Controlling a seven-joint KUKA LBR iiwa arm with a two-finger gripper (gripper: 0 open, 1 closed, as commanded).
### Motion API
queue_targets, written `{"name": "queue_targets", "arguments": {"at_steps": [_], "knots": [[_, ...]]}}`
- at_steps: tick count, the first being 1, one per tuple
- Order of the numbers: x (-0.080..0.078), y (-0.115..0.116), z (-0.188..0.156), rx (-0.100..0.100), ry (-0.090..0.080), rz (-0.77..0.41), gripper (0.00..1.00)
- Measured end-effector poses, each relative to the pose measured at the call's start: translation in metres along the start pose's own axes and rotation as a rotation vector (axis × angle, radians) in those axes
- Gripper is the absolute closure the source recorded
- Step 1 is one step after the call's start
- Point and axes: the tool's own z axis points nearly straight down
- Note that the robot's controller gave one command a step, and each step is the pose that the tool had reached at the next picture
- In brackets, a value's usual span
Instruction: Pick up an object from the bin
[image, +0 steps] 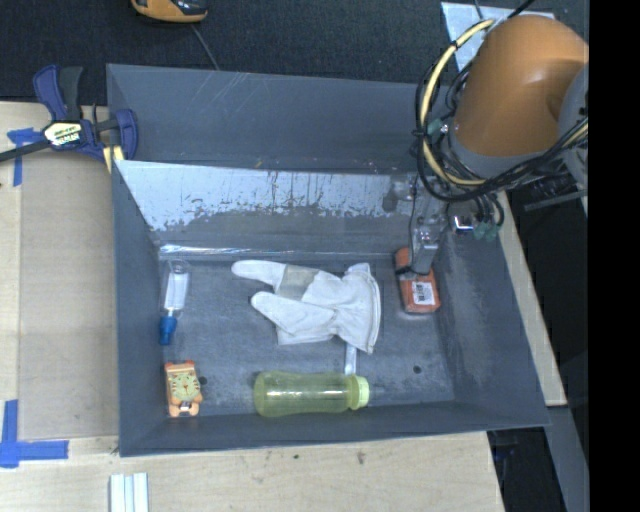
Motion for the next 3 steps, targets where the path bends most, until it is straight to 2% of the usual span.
{"name": "queue_targets", "arguments": {"at_steps": [1,2,3], "knots": [[-0.001,0.000,-0.005,0.000,-0.009,0.000,0.00],[-0.004,0.003,0.023,0.001,-0.014,-0.085,0.00],[0.000,0.002,0.096,0.000,-0.012,-0.082,0.00]]}}
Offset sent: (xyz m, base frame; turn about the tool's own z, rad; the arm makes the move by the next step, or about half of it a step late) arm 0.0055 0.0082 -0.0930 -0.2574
